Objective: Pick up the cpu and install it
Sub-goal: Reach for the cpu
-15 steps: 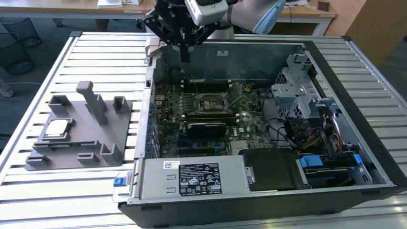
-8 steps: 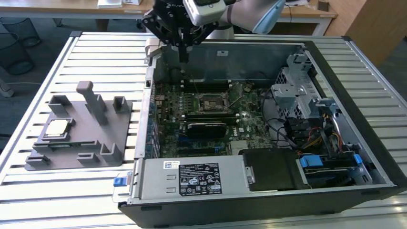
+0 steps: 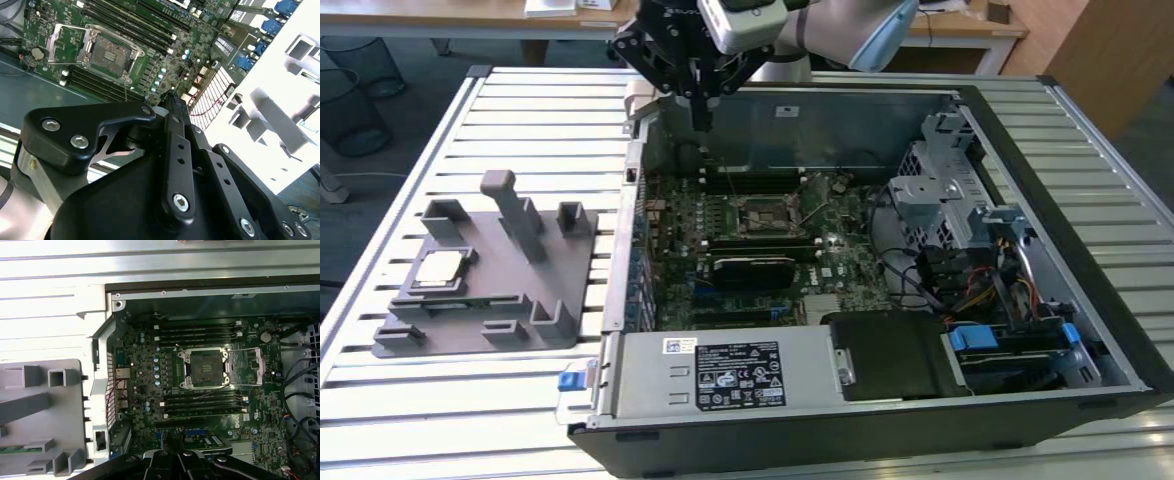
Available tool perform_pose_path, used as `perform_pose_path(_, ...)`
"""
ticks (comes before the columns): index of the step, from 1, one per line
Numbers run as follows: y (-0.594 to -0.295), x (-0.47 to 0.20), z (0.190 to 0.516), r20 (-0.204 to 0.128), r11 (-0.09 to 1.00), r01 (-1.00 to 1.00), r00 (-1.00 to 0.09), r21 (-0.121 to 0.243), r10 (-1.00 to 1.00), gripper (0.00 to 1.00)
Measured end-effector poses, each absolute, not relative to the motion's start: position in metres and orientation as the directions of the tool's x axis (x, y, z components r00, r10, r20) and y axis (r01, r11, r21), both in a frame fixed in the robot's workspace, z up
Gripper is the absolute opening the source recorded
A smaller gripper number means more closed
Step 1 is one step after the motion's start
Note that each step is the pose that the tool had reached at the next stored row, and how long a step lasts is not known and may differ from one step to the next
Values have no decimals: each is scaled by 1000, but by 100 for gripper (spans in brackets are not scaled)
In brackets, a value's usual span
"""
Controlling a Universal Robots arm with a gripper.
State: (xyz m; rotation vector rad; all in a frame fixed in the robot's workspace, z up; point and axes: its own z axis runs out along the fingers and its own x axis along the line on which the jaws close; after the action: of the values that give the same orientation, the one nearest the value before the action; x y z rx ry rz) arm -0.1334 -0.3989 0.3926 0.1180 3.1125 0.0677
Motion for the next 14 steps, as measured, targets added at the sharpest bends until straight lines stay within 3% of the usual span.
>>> perform_pose_path(14, -399, -139, 393, -24, 996, 75, -997, 44, 76, 11)
